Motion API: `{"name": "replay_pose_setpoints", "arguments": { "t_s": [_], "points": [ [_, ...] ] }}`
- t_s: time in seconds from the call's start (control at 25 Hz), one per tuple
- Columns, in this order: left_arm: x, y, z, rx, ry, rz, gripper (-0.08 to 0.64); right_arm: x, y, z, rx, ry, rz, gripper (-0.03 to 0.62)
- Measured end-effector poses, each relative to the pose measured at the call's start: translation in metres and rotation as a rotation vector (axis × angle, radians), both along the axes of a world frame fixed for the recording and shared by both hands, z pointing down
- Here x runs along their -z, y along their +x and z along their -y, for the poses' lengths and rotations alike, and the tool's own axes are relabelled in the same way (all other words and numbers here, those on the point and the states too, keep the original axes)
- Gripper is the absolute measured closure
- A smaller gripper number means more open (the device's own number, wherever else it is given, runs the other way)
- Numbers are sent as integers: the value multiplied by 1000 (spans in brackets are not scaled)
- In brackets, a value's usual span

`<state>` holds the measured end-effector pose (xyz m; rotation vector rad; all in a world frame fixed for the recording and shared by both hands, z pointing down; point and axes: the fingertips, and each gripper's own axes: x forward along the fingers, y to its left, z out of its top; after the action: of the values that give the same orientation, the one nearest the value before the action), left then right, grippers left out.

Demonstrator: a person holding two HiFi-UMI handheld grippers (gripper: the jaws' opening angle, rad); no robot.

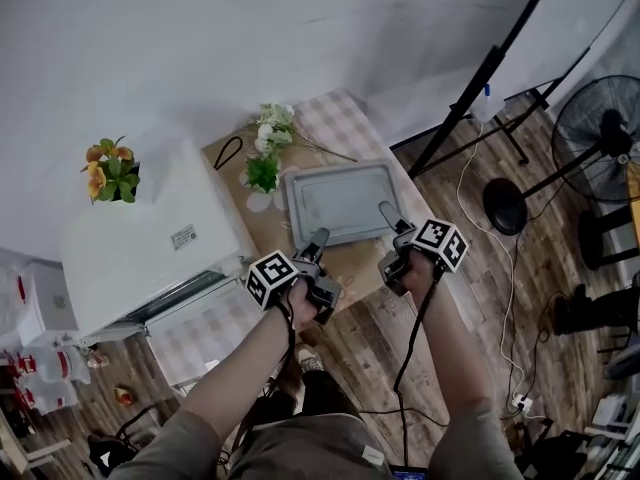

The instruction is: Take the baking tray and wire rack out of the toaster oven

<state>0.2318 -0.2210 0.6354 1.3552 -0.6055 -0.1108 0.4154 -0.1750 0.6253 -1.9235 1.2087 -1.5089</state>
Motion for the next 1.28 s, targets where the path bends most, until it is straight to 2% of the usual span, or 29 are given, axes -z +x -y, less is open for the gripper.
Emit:
{"name": "replay_pose_setpoints", "arguments": {
  "t_s": [0.28,0.56,0.76,1.28],
  "points": [
    [47,-31,-16,15,39,-53,225,59,-55,-17,36,124,41,58],
    [99,-90,-36,36,111,-104,225,116,-137,-38,120,225,76,84],
    [129,-154,-51,118,149,-149,225,135,-197,-57,162,265,123,114],
    [151,-338,-75,308,233,-104,227,145,-330,-83,325,274,198,137]
  ]
}}
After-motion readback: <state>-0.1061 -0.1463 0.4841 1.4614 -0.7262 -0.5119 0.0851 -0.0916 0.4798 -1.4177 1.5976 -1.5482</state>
